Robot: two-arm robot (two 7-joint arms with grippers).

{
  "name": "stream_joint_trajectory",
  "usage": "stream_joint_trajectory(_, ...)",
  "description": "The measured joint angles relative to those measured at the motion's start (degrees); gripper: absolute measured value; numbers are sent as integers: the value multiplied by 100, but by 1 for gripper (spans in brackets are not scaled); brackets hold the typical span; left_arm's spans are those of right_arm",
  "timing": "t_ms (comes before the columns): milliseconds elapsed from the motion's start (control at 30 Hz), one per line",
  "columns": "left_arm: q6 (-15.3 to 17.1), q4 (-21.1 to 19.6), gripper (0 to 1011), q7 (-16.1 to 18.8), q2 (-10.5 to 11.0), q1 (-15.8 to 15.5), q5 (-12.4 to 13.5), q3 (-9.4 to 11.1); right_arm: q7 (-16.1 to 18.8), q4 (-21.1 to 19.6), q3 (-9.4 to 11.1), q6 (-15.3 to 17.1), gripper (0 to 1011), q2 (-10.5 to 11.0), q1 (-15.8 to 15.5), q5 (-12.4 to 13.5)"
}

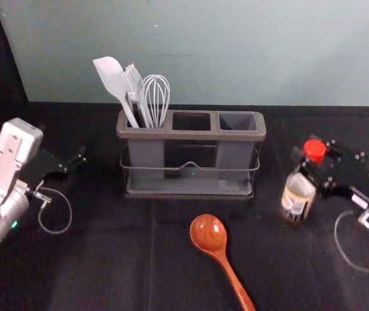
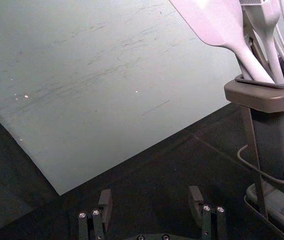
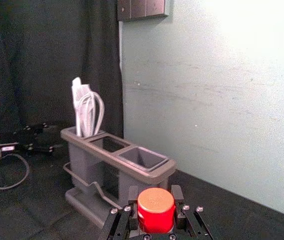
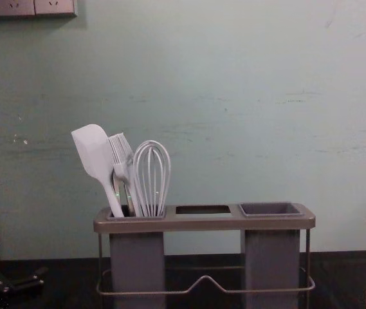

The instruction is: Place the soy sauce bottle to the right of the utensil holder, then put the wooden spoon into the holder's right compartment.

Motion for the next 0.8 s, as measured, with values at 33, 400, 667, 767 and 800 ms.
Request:
stream_joint_trajectory(33, 0, 0, 1005, 0, 0, 0, 0, 0, 21, 55, -3, -10, 396, -11, 54, 5)
stream_joint_trajectory(400, 0, 0, 1005, 0, 0, 0, 0, 0, 172, 722, -175, 43, 396, -191, 743, 92)
stream_joint_trajectory(667, 0, 0, 1005, 0, 0, 0, 0, 0, 164, 1117, -316, 57, 396, -350, 1083, 65)
stream_joint_trajectory(767, 0, 0, 1005, 0, 0, 0, 0, 0, 157, 1273, -381, 57, 396, -413, 1218, 17)
stream_joint_trajectory(800, 0, 0, 1005, 0, 0, 0, 0, 0, 154, 1332, -413, 58, 396, -442, 1277, -1)
